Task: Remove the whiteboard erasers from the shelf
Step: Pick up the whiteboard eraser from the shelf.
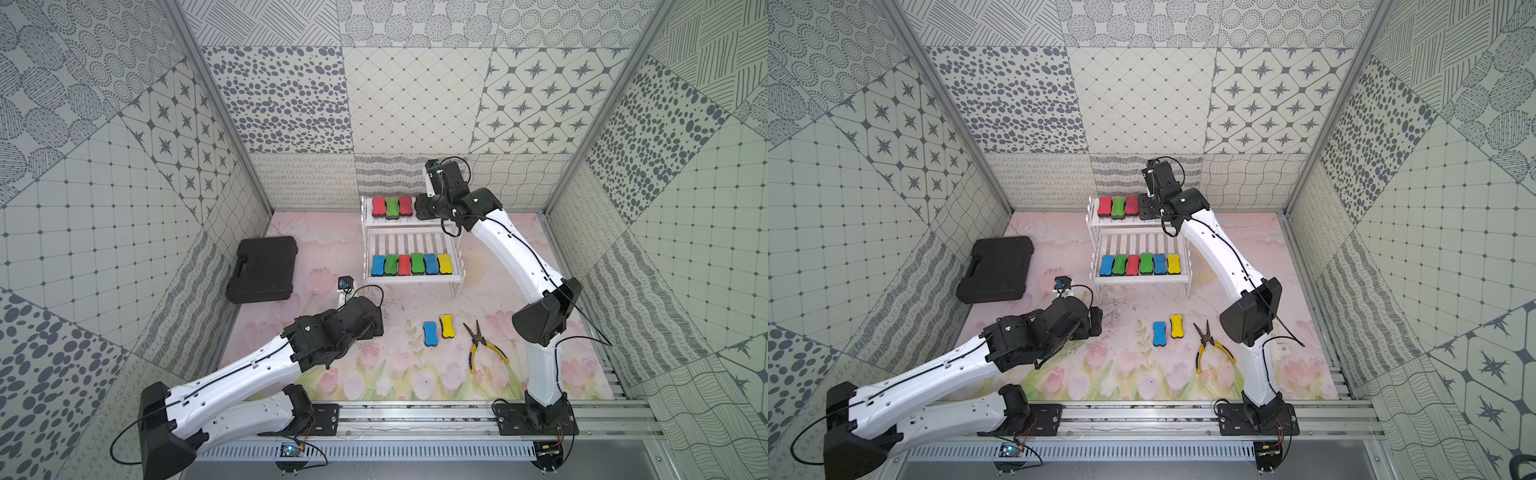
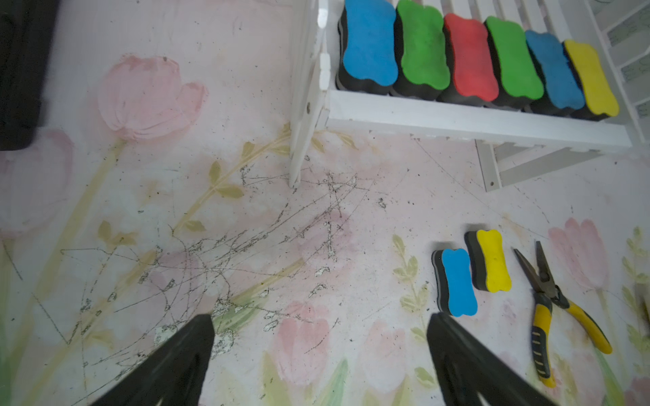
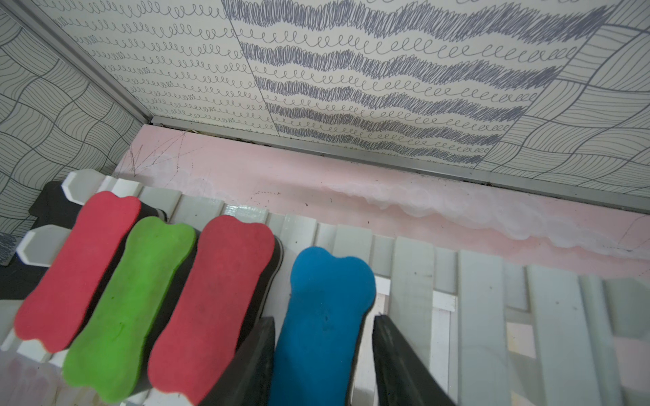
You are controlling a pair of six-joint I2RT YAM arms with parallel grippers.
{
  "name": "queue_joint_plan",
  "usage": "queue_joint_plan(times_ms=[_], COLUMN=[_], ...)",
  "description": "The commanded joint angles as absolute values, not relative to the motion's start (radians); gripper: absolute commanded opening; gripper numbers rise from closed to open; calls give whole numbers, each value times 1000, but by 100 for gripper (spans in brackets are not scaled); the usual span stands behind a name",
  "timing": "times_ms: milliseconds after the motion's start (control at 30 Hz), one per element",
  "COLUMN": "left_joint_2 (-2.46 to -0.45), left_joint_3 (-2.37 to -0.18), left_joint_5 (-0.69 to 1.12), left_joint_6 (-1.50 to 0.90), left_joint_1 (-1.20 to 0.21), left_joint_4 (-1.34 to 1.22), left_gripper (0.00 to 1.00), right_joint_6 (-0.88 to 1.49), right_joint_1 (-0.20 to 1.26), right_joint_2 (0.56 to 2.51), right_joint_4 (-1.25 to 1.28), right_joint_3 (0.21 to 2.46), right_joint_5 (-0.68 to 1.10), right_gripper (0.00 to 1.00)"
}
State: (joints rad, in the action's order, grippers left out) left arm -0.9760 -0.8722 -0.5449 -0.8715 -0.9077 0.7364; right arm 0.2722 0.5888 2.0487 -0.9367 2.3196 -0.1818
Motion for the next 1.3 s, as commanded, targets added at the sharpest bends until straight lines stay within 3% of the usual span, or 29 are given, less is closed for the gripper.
queue_joint_plan(times_ms=[0,267,600,933,1267], left_joint_2=[-975,-970,-849,-853,-859], left_joint_3=[-930,-969,-906,-905,-892], left_joint_5=[-715,-741,-707,-703,-703], left_joint_6=[-1002,-1023,-893,-878,-888], left_joint_1=[-904,-904,-902,-901,-893], left_joint_4=[894,937,801,834,845], left_gripper=[99,100,100,100,99], right_joint_6=[263,279,295,297,273], right_joint_1=[592,591,592,592,617], right_joint_2=[2082,2062,1993,2033,2059], right_joint_4=[-974,-976,-965,-965,-1009], right_joint_3=[2341,2349,2345,2335,2366], right_joint_5=[-192,-187,-164,-156,-228], right_gripper=[46,33,32,52,58])
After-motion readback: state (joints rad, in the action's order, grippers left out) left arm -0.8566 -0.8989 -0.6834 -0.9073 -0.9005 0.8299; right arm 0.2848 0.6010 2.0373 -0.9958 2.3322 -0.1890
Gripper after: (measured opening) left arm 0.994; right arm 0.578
